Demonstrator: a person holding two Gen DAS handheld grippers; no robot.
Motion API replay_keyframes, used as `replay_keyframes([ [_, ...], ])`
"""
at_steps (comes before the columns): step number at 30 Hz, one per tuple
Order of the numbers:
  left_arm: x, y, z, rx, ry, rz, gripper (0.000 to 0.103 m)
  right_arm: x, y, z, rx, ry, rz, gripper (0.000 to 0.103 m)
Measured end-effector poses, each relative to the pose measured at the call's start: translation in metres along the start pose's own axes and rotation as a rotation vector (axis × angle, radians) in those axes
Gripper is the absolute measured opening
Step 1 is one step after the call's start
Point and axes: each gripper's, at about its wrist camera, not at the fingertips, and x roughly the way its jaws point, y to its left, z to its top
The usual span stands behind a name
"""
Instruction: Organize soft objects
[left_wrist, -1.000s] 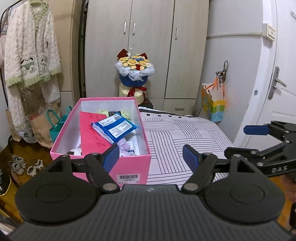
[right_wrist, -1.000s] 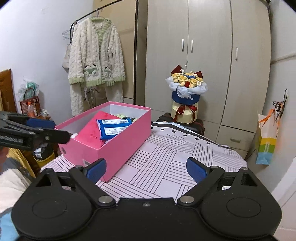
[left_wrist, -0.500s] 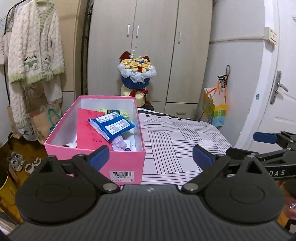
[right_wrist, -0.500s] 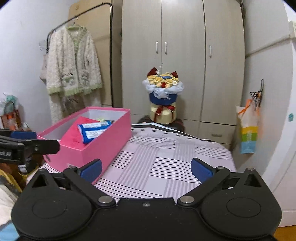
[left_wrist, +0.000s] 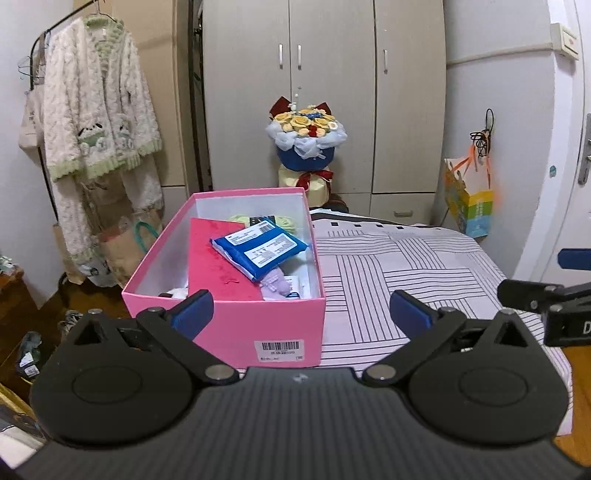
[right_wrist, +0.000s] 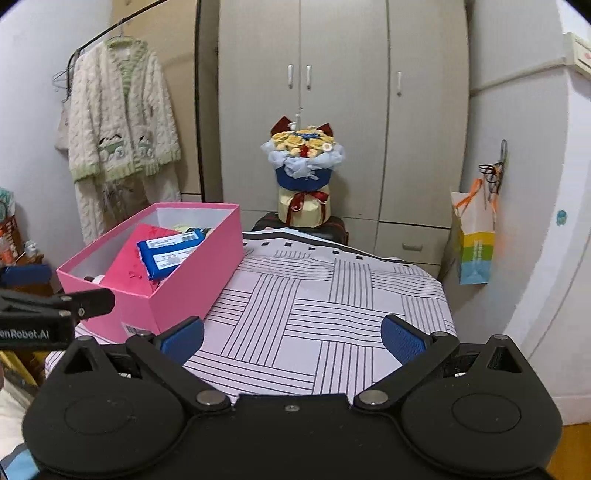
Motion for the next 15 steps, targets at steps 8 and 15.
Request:
replay_keyframes([
  [8, -0.004, -0.004, -0.013, -0.005, 0.005, 0.025, 0.103, -0.007, 0.004, -0.009, 0.002, -0.015, 0.003, 0.103],
  [15, -0.006, -0.003, -0.022, 0.006, -0.001, 0.012, 0.103, -0.013, 0.009, -0.017, 0.000, -0.050, -0.022, 0.103],
])
